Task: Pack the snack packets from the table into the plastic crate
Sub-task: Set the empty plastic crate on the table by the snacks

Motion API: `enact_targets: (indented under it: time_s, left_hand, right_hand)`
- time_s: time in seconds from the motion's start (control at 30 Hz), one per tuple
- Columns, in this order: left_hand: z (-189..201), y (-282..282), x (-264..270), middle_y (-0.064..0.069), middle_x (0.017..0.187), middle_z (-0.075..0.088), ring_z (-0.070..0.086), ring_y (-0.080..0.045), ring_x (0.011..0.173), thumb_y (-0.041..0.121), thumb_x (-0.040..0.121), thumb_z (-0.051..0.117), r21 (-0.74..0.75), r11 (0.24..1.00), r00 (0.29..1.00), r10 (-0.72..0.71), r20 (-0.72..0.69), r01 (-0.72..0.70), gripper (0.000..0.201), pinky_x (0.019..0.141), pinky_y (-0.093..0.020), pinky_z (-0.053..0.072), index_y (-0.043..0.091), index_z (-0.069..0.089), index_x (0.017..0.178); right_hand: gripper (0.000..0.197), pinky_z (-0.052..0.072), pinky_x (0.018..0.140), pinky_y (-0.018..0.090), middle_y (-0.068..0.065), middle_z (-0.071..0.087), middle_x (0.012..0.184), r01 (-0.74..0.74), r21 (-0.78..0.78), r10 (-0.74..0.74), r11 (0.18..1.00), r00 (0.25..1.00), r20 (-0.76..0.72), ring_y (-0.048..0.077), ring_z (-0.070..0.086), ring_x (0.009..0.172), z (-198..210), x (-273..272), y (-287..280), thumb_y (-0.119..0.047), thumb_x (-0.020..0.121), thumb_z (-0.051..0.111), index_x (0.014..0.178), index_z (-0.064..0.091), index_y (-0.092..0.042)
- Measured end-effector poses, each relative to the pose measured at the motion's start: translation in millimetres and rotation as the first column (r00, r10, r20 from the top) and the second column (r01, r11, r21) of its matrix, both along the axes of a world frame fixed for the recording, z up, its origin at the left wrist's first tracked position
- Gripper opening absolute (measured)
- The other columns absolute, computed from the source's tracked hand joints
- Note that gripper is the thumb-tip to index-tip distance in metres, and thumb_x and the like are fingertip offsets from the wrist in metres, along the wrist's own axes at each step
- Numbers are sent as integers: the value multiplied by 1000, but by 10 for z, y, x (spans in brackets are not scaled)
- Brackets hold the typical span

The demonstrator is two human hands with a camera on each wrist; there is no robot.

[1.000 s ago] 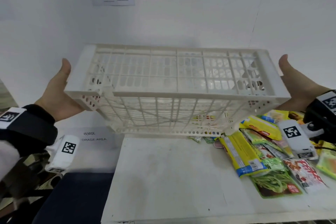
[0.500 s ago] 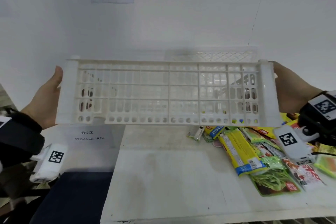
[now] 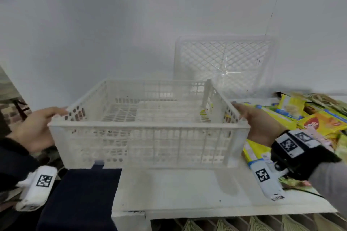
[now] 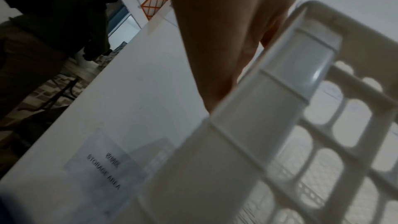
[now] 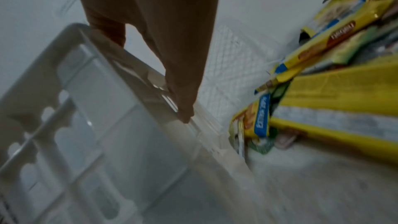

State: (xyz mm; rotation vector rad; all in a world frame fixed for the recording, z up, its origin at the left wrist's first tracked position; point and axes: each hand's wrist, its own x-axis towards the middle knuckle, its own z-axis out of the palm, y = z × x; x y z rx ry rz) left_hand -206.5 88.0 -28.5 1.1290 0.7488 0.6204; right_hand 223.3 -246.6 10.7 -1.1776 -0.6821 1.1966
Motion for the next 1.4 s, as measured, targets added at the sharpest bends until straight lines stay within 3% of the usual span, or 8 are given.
enact_targets:
  time_s: [0.1, 0.47, 0.6, 0.7, 0.8, 1.07, 1.23, 1.4]
  left_hand:
    - [-50, -133, -15, -18, 116, 66, 65, -32, 102, 28, 77, 58, -53, 997, 997, 56, -53, -59, 44, 87, -50, 46, 5, 65, 114]
    - [-707, 66, -439, -21, 127, 58, 63, -39, 104, 29, 81, 60, -100, 966, 968, 230, -97, -239, 46, 82, -68, 45, 12, 60, 123]
    - [-910, 112, -486, -16, 127, 59, 64, -35, 102, 35, 81, 61, -150, 932, 942, 316, -112, -330, 42, 82, -60, 45, 15, 63, 118]
    - [-951, -10, -360, -16, 122, 63, 65, -35, 101, 41, 79, 64, -191, 929, 946, 297, -129, -317, 46, 83, -54, 45, 13, 64, 115]
    - [-821, -270, -139, -16, 118, 65, 67, -34, 98, 42, 78, 62, -162, 964, 975, 197, -99, -211, 45, 77, -55, 53, 13, 67, 112]
    - [-464, -830, 419, -18, 124, 61, 62, -34, 104, 33, 87, 48, -7, 1000, 1000, 13, -17, -13, 43, 88, -52, 49, 16, 58, 124]
    - [-463, -886, 570, -20, 131, 55, 53, -40, 116, 31, 87, 48, -21, 1000, 1000, 14, -5, -14, 44, 87, -49, 50, 17, 56, 128]
    - [-527, -970, 690, -22, 130, 54, 58, -35, 106, 29, 87, 49, -55, 998, 999, 3, 52, 0, 45, 84, -46, 53, 15, 55, 129]
  right_hand:
    - [56, 54, 59, 32, 15, 64, 93, 14, -29, -14, 999, 1000, 11, 26, 65, 74, -193, -151, 63, 9, 75, 24, 117, 56, -9]
    - [65, 23, 105, 60, 25, 51, 126, 161, -67, -169, 985, 979, -117, 39, 44, 109, -691, -423, 225, 11, 81, 22, 134, 50, -16]
    - [43, 52, 80, 36, 8, 65, 115, 140, -95, -134, 986, 989, 61, 26, 63, 97, -702, -426, 279, -4, 90, 40, 127, 56, -19]
    - [34, 53, 57, 20, -10, 72, 100, 192, -121, -170, 974, 970, 176, 9, 70, 81, -729, -372, 243, -8, 97, 44, 110, 58, -36]
    - [30, 51, 49, 19, -6, 75, 85, 239, -132, -218, 962, 964, 155, 10, 70, 66, -737, -238, 113, -6, 98, 41, 106, 60, -29]
    - [26, 54, 69, 38, 9, 71, 103, 270, -185, -235, 945, 953, 190, 28, 67, 80, -638, 98, -301, -13, 97, 44, 114, 61, -22]
    - [28, 54, 70, 37, 6, 72, 103, 292, -172, -247, 941, 938, 243, 25, 70, 82, -634, 227, -377, -10, 95, 46, 114, 62, -22]
    - [28, 47, 74, 33, -7, 73, 97, 350, -163, -278, 922, 895, 348, 16, 65, 89, -631, 351, -462, -11, 92, 51, 110, 65, -27]
